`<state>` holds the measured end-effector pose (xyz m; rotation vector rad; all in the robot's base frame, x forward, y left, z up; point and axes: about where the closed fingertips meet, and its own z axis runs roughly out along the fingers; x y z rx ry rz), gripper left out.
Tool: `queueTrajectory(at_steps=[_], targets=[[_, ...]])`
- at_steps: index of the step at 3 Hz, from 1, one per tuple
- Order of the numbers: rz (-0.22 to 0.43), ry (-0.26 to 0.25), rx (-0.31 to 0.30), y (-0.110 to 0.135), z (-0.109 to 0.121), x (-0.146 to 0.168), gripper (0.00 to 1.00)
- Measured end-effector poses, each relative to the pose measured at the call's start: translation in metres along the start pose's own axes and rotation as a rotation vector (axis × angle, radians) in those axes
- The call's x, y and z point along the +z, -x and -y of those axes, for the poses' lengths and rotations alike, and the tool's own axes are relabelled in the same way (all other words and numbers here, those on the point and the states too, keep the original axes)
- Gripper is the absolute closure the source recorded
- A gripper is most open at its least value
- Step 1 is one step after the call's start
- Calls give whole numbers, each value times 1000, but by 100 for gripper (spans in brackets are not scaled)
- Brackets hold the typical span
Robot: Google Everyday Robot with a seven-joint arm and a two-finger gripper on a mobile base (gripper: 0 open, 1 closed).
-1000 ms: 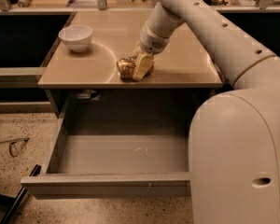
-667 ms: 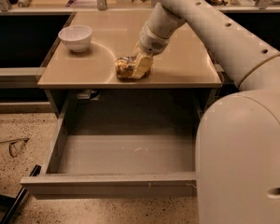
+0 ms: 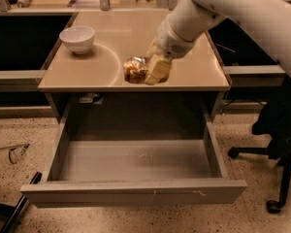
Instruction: Place orange can into top drawer
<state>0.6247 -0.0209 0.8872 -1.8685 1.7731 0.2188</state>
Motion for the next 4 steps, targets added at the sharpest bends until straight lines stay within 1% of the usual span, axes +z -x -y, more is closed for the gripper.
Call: queueTrajectory(at_steps=[1,2,3,4], targets=[[106,9,42,-17,-48,20,100],[229,73,91,-59,-82,73,100],[249,107,102,-75,-88,96,100],[249,108,102,-75,-88,96,100]])
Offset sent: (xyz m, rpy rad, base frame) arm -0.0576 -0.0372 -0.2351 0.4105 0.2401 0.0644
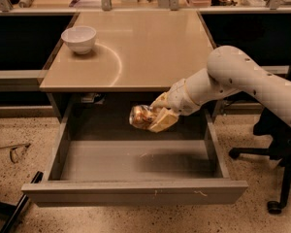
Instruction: Place orange can into top drawer
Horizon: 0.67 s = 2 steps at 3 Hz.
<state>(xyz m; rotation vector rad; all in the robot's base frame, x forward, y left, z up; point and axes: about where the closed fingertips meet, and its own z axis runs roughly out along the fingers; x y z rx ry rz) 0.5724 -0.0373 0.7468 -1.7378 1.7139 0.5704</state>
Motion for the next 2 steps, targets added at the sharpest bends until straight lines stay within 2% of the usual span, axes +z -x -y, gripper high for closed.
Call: queueTrajectory(at_steps=[1,2], targets=[[-2,1,17,-8,-9,13,100],[5,-16,63,-37,-32,45,100]])
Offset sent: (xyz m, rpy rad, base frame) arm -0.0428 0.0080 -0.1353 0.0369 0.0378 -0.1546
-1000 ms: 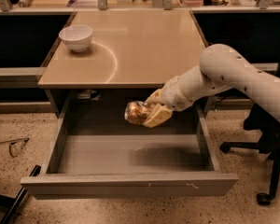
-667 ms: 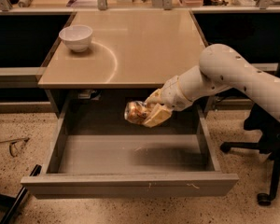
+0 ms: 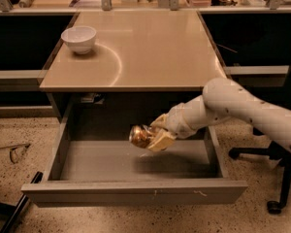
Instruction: Place orange can into top drawer
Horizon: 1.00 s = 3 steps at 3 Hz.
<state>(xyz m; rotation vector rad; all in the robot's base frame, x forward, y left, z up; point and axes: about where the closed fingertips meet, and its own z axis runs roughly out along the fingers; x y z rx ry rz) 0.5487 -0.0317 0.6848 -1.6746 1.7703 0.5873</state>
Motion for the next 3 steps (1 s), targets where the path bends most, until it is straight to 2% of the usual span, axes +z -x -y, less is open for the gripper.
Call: queueTrajectory(at_steps=[1,2,3], targets=[[-76,-53,55,-49,-20,58,100],[-76,-55,56,-47,-19,56,100],[-76,-55,56,-47,-19,56,81]])
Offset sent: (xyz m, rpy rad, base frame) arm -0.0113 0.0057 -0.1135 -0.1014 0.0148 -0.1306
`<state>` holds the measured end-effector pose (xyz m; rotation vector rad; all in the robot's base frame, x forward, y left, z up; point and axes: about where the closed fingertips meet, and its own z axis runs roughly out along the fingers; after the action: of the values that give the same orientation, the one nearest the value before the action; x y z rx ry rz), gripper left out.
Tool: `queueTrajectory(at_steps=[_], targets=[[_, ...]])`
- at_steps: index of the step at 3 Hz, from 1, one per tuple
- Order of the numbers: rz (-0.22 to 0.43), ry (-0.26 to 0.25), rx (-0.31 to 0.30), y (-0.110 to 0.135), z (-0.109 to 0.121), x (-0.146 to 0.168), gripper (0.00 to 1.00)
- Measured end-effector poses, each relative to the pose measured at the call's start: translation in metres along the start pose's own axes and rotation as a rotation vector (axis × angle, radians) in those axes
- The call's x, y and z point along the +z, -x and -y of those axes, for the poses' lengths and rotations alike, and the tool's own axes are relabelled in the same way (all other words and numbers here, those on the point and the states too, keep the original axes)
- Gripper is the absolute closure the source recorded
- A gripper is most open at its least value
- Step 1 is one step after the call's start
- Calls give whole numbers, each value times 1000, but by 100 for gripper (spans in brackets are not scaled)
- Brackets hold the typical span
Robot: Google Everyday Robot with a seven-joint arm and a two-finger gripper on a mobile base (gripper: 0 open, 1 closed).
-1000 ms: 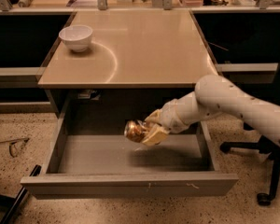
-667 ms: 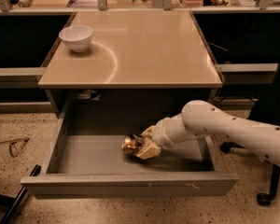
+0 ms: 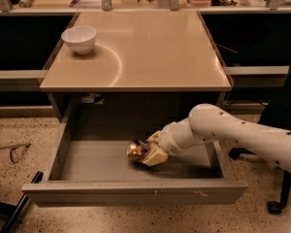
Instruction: Place orange can into top drawer
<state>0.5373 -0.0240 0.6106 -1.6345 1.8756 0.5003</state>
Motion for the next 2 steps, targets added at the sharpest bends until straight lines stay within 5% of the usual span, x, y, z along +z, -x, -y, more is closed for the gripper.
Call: queueTrajectory(at_steps=[2], targets=[[0,0,0,0,0,0,36]])
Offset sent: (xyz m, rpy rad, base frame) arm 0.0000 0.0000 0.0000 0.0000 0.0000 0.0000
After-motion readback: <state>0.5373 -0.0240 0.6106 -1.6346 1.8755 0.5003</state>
